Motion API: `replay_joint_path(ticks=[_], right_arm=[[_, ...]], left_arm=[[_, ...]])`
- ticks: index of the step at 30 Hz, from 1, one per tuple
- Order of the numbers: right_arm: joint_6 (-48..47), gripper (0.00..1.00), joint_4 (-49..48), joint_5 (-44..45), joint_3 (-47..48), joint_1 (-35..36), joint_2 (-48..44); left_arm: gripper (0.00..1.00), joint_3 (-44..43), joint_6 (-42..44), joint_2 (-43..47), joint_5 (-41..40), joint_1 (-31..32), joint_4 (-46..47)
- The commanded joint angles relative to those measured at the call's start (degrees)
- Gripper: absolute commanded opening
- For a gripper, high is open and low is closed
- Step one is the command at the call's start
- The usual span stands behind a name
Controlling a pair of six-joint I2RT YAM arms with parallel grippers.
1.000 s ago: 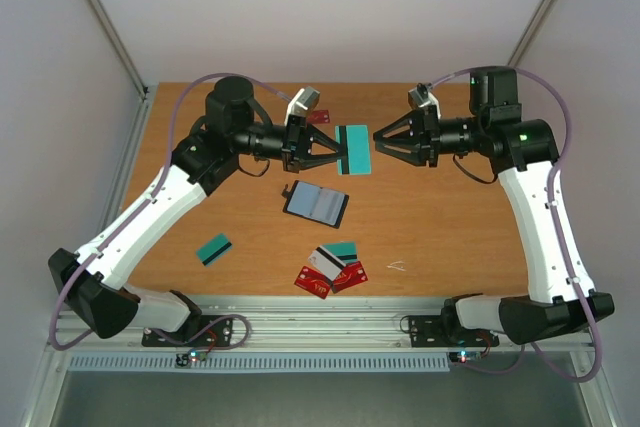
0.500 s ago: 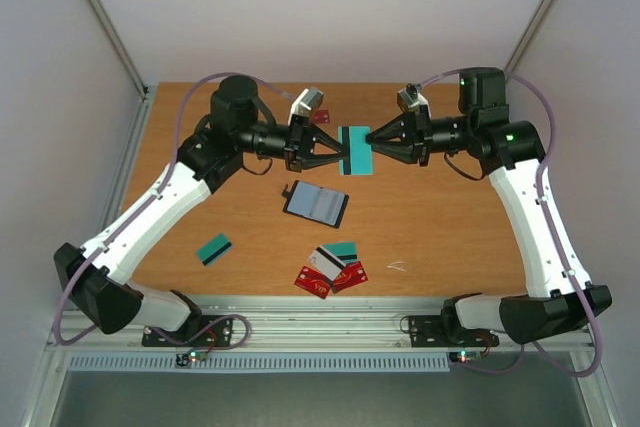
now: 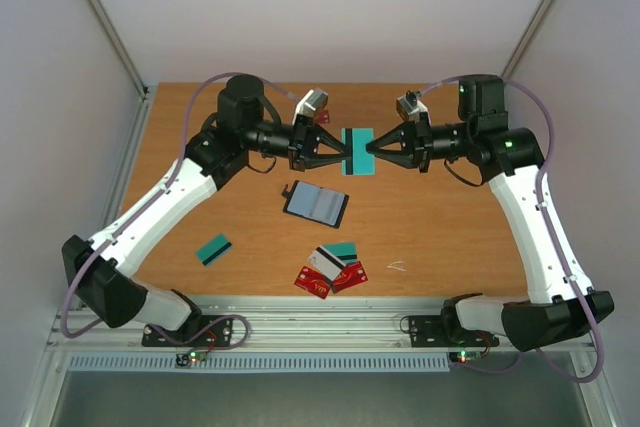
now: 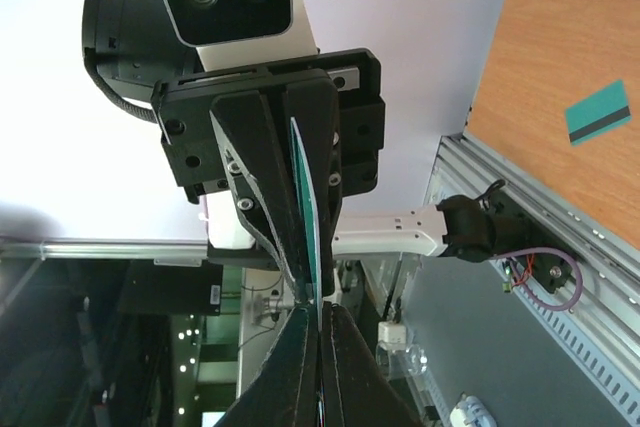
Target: Put the credit cards into the card holder
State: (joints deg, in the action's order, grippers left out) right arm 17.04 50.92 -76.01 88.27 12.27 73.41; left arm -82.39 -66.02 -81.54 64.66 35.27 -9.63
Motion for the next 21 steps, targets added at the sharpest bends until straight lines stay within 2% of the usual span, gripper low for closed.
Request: replay_joint_path(ticks=[1, 4, 7, 9, 11, 15, 21], right_arm=[[0.2, 0.01, -0.5, -0.3, -1.2, 0.5, -1.0], [-0.4, 0.01, 0.3, 3.4, -2.5, 0.5, -0.8], [-2.5, 0.01, 2.6, 10.9, -4.6, 0.8, -0.3], [-2.5, 0.01, 1.0, 14.8, -8.3, 1.2, -0.2], [-2.1, 0.01, -1.5, 18.2, -12.0, 1.6, -0.1], [-1.5, 0.01, -7.5, 24.1, -18.3, 3.2, 1.6], [-1.6, 0.01, -15.5, 32.6, -23.2, 9.1, 8.2]], left_arm=[[0.12, 0.4, 0.7, -2.0, 1.2, -0.3, 2.6], [0.41, 0.7, 3.2, -1.9, -1.5, -1.8, -2.4], [0.55, -0.1, 12.4, -1.9, -8.3, -4.3, -16.4], [0.57, -0.8, 22.2, -2.7, -15.4, -5.6, -28.6], [0.57, -1.0, 29.0, -4.1, -22.6, -6.1, -34.6], [0.55, 0.5, 37.3, -7.7, -31.1, -6.4, -37.4], [0.42, 1.4, 41.7, -13.8, -38.9, -6.7, -36.6]])
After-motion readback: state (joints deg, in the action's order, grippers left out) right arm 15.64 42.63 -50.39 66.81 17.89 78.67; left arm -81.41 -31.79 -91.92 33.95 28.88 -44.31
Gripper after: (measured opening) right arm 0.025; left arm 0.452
